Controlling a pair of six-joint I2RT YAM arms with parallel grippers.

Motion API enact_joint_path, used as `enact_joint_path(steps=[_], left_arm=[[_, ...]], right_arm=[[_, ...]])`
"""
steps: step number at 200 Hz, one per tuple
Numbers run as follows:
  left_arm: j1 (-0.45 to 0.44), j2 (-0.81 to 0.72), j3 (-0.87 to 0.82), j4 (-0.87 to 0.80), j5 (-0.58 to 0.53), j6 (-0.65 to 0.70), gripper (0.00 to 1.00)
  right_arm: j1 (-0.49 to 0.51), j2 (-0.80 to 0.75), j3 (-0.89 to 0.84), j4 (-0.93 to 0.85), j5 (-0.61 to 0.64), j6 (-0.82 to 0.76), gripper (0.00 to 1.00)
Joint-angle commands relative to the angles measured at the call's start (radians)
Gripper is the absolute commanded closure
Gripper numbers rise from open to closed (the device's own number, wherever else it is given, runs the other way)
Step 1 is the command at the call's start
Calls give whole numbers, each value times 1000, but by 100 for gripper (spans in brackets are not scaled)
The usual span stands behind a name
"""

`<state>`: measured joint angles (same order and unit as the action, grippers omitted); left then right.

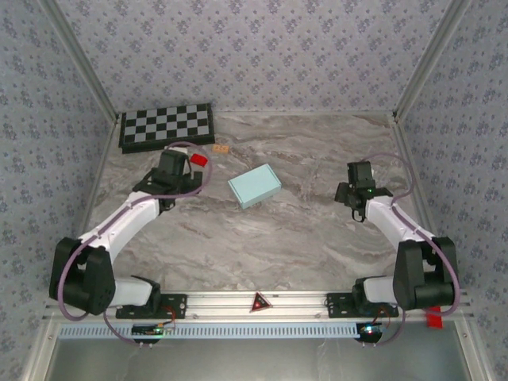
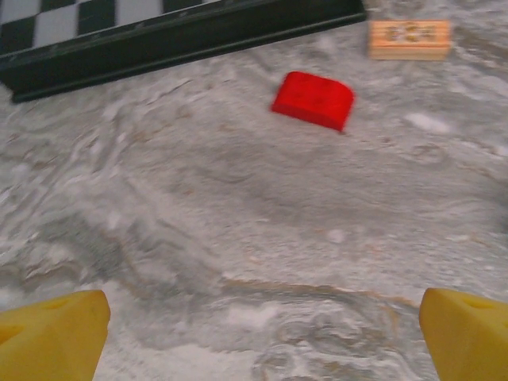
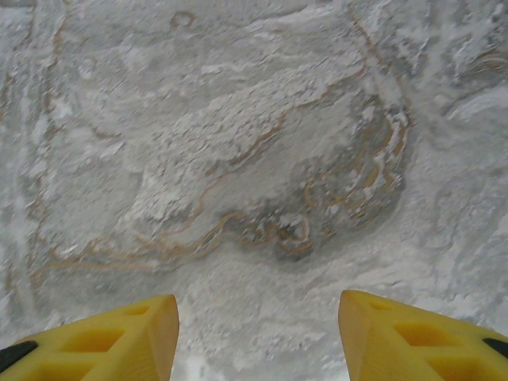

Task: Fold the paper box

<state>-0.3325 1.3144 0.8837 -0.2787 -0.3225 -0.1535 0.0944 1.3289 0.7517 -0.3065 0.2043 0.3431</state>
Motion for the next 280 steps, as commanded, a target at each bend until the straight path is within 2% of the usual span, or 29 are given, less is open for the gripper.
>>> enact_joint_path(steps=[1, 45, 67, 88, 105, 135, 160, 208, 238, 280], left_arm=[[61, -33, -32, 28, -14, -32, 0], [176, -37, -147, 202, 7, 27, 0], [225, -26, -209, 307, 45, 60, 0], [259, -13, -270, 424, 104, 104, 0], [270, 0, -308, 505, 130, 141, 0], [293, 31, -379, 687, 248, 175, 0], [296, 52, -435, 832, 290, 195, 0], [307, 103, -469, 989, 359, 209, 0], [318, 127, -466, 999, 381, 205, 0], [343, 187, -506, 1131, 369, 168, 0]], right_arm=[[-20, 19, 12, 82, 40, -68, 43], [-37, -4, -84, 300, 2, -185, 42], [-38, -22, -165, 472, -20, -258, 41], [-47, -24, -204, 542, -89, -306, 41], [-57, -17, -219, 595, -124, -331, 41], [-73, 2, -271, 741, -203, -343, 41], [-86, 24, -297, 831, -238, -344, 40], [-117, 51, -320, 907, -267, -363, 40], [-152, 65, -330, 956, -314, -365, 40], [-174, 149, -354, 1087, -344, -358, 39]])
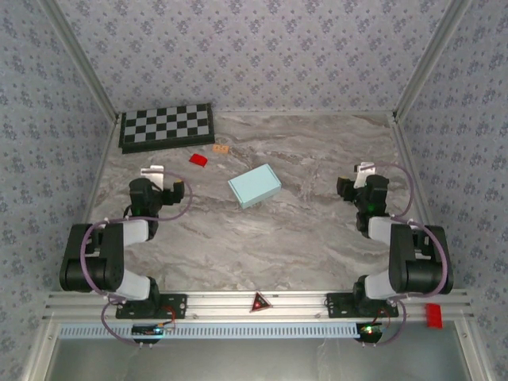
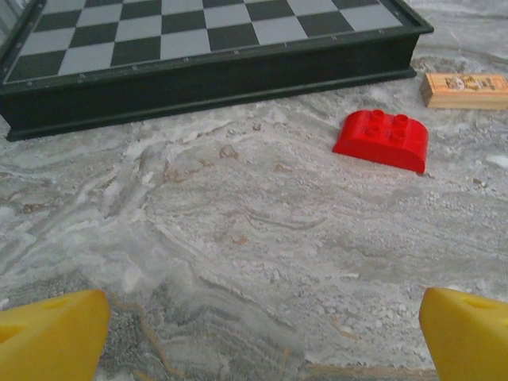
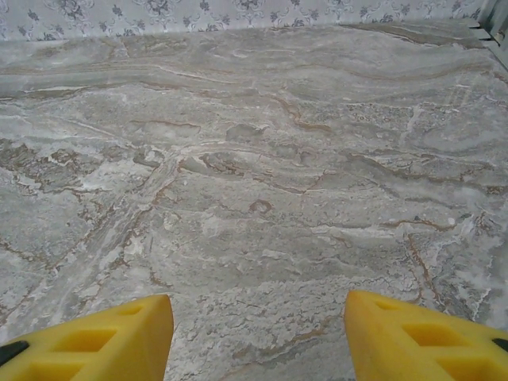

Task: Fold the paper box

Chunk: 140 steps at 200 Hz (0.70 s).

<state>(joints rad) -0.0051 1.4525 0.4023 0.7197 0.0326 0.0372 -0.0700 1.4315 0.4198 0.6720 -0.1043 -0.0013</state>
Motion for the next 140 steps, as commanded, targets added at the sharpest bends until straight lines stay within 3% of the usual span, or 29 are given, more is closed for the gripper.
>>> enact_joint_path(steps=[1, 16, 64, 84, 94, 140], left_arm=[[16, 51, -25, 136, 13, -23, 0], [17, 84, -32, 180, -8, -32, 0], [20, 83, 14, 89, -84, -67, 0], [19, 84, 12, 94, -86, -68, 0], [19, 82, 12, 90, -86, -67, 0], [19, 82, 12, 92, -86, -66, 0]], right_arm=[[-10, 48, -23, 112, -36, -14, 39], [-8, 69, -25, 138, -25, -22, 39], [4, 99, -43, 183, 14, -25, 36], [16, 101, -39, 182, 44, -28, 25], [20, 104, -37, 184, 66, -24, 0], [24, 104, -36, 179, 81, -23, 0]])
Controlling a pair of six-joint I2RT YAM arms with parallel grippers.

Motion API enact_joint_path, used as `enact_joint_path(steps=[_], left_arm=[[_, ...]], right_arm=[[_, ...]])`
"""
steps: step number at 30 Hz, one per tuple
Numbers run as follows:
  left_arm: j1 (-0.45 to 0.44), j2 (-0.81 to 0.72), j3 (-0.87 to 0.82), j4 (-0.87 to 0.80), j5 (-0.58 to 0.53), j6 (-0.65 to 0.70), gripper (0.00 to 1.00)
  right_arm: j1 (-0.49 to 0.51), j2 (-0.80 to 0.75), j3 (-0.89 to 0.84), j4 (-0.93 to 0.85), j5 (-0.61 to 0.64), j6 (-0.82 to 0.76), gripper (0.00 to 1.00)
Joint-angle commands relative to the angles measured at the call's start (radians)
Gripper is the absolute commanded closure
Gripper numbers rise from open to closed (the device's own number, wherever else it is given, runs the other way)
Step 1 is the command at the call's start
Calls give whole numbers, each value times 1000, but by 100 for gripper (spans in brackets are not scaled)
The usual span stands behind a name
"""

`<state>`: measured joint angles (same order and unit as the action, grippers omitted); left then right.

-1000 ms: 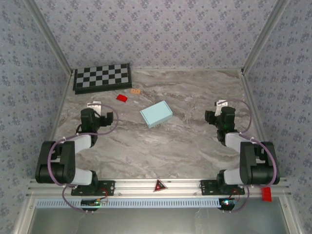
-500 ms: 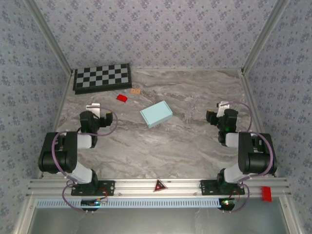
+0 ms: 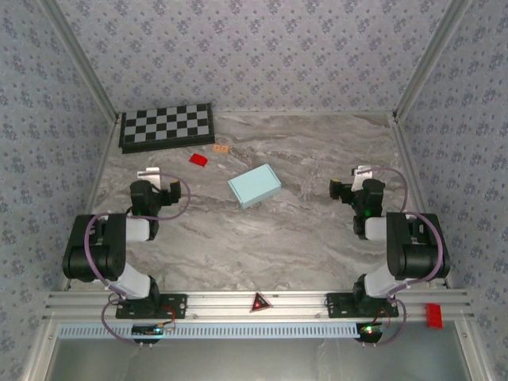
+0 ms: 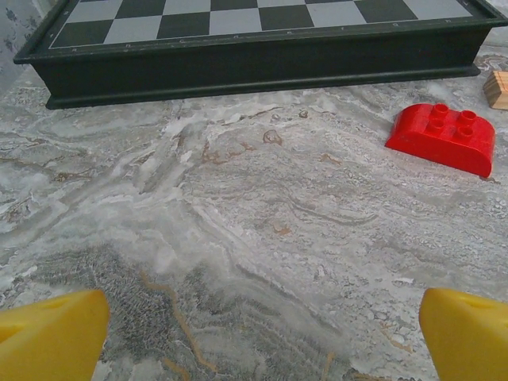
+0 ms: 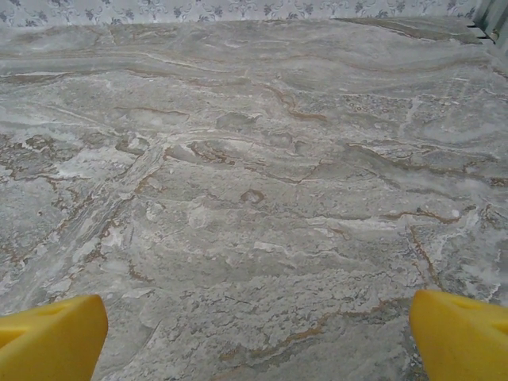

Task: Fold the paper box

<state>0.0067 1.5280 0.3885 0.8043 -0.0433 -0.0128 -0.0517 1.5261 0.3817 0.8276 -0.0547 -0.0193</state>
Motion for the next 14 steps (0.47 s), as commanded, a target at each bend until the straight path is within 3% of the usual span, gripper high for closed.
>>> enact_joint_path(steps=[1, 14], left_arm=[[7, 7, 26, 7, -10, -16, 0], [11, 7, 27, 6, -4, -18, 0]], right_arm=[[5, 8, 2, 24, 31, -5, 0], [5, 8, 0, 25, 28, -4, 0]])
